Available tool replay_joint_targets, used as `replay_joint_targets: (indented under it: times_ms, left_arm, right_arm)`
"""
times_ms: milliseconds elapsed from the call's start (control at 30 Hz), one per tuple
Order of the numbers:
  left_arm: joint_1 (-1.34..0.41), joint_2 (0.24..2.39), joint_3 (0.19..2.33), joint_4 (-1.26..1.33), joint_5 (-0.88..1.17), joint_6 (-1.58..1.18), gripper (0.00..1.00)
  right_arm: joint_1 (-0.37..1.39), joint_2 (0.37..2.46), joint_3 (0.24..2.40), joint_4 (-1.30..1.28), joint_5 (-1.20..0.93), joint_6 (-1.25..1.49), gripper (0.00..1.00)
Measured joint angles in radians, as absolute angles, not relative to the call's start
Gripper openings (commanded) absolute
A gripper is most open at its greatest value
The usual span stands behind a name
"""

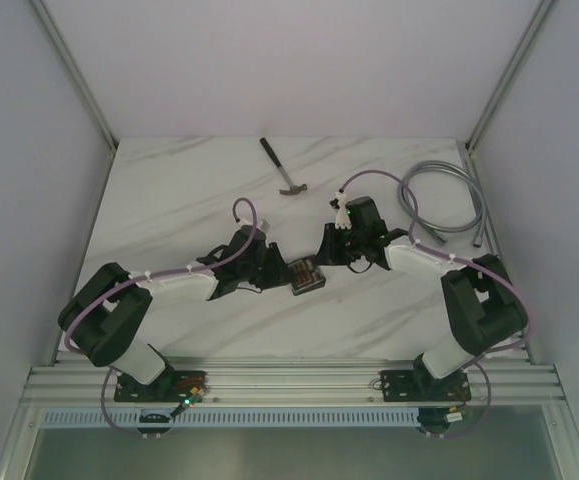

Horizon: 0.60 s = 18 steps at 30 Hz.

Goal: Snap on the fuse box
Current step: Close the fuse box cover on the fuse box base.

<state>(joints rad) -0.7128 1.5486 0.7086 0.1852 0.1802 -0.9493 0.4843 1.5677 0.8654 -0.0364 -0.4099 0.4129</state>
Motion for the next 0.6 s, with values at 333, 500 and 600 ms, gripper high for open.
replay_joint_targets:
  times_ms: [333,500,600]
  left_arm:
    - [-0.713,1.568,0.748,0.187,0.180,-0.956,0.40]
    - [-0.713,1.586,0.757,0.187,0.180,-0.957,0.40]
    - [-0.713,1.597,0.759,0.187,0.181,-0.957,0.40]
  right_arm:
    - [0.487,1.609,0.869,-0.065,-0.390,0.396,0.25]
    - [0.487,1.609,0.877,-0.067,-0.388,0.392,0.25]
    - [0.486,1.609,0.882,-0.070,-0.387,0.392,0.25]
